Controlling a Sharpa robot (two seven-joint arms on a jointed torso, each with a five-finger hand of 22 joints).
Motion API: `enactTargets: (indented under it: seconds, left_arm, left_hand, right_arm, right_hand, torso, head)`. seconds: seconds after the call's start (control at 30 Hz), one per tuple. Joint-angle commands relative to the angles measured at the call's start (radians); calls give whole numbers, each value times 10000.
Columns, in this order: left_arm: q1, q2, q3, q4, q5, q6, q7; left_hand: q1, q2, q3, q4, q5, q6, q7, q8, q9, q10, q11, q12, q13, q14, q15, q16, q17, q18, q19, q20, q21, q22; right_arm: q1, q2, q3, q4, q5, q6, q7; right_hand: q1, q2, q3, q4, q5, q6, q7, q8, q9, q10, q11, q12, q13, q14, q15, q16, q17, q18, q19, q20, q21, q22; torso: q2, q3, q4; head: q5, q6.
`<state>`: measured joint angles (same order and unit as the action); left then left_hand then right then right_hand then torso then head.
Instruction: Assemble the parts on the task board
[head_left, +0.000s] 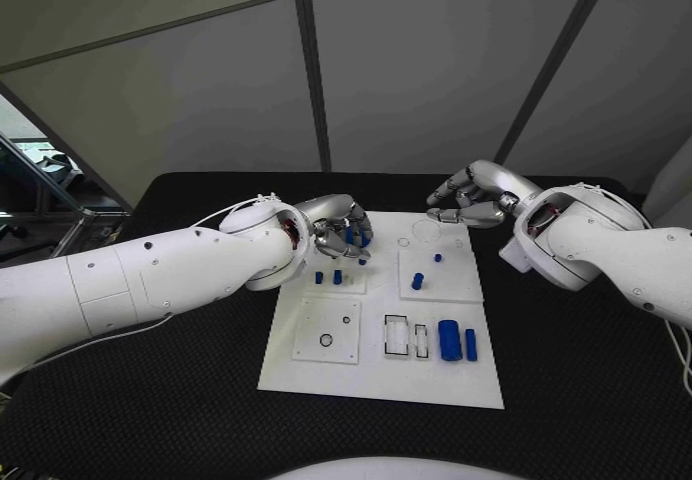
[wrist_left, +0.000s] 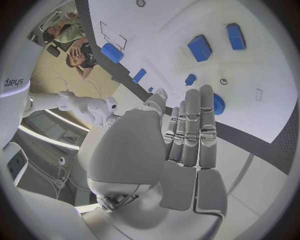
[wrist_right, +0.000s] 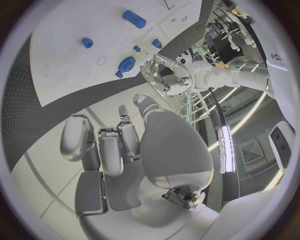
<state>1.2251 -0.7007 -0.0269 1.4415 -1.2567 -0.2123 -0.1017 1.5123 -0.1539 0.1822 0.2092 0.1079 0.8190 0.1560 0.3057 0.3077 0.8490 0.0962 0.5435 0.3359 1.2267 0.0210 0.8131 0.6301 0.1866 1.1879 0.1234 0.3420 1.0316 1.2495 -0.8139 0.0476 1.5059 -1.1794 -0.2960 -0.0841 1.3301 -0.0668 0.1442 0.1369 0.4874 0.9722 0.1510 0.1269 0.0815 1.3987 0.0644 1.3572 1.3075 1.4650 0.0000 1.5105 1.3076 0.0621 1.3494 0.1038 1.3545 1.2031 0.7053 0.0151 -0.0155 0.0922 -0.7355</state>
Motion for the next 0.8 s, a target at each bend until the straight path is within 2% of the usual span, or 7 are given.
enactTargets:
  seconds: [0.03,0.13,0.2,0.27,0.4,0.53,0.8]
  left_arm:
    - [-41,115,-31,-112,-1384,-44,774]
    - [-84,228,-61,-202,-1727,130,672]
    - [-104,280,-71,-244,-1909,262,596]
    - [-122,331,-78,-284,-2076,412,522]
    - [-153,425,-121,-365,-2446,771,349]
    - [-183,489,-156,-455,-2730,855,187]
    - [-208,618,-173,-614,-2907,634,45]
  left_hand:
    - [22,17,-78,-21,40,267,-43,-294,-435,216,-19,-230,-473,760,-59,1505,1080,-159,742,-106,1202,688]
    - [36,10,-111,-47,39,474,-72,-478,-720,295,-57,-427,-818,1317,-107,2637,2063,-481,1580,-150,3552,1838]
    - [55,31,-114,-71,43,581,-98,-577,-872,337,-78,-545,-1011,1599,-133,3166,2556,-615,1914,-183,4559,2340]
    - [65,43,-116,-96,44,710,-133,-659,-1015,426,-104,-657,-1202,1994,-167,3906,3378,-742,2200,-217,5494,2800]
    - [111,97,-48,-149,55,991,-174,-769,-1245,710,-133,-840,-1521,2279,-209,4514,3959,-1003,2661,-260,7234,3598]
    - [145,121,31,-178,58,1141,-190,-811,-1349,836,-140,-946,-1669,2381,-215,4730,4170,-1084,2793,-274,7789,3859]
    - [259,190,266,-245,71,1250,-149,-902,-1496,831,-82,-1163,-1887,2428,-169,4856,4216,-1087,2794,-255,7853,3954]
  right_arm:
    - [18,-2,6,26,-24,-104,99]
    - [18,1,6,24,-24,-102,100]
    - [18,7,6,25,-24,-98,101]
    - [18,13,6,23,-24,-95,102]
    - [18,22,6,23,-24,-88,102]
    - [18,31,6,22,-24,-85,102]
    - [17,27,6,33,-24,-88,95]
  right_hand:
    - [-15,-79,60,-23,48,44,11,45,-10,-68,3,-30,319,783,-85,-65,1452,182,-63,-31,-44,-16]
    - [-15,-79,60,-23,48,44,11,45,-10,-68,3,-30,319,783,-85,-65,1452,182,-63,-31,-44,-16]
    - [-15,-79,60,-23,48,44,11,45,-10,-68,3,-30,319,783,-85,-65,1452,182,-63,-31,-44,-16]
    - [-15,-79,60,-23,48,44,11,45,-10,-68,3,-30,319,783,-85,-65,1452,182,-63,-31,-44,-16]
    - [-15,-79,60,-23,48,44,11,45,-10,-68,3,-30,319,783,-85,-65,1452,182,-63,-31,-44,-16]
    - [-15,-79,60,-23,48,44,11,45,-10,-68,3,-30,319,783,-85,-65,1452,182,-63,-31,-44,-16]
    - [-3,-69,82,-22,59,49,10,48,-10,-57,1,-17,332,787,-86,-55,1471,178,-51,-32,-34,2]
  torso:
    - [0,9,-5]
    - [-10,5,25]
    - [-11,6,12]
    - [-7,7,0]
    - [-9,13,-5]
    - [-13,14,1]
    - [-7,8,7]
  head:
    - [-15,29]
    - [-60,31]
    - [-44,31]
    - [-36,25]
    - [-36,3]
    - [-49,4]
    - [-53,50]
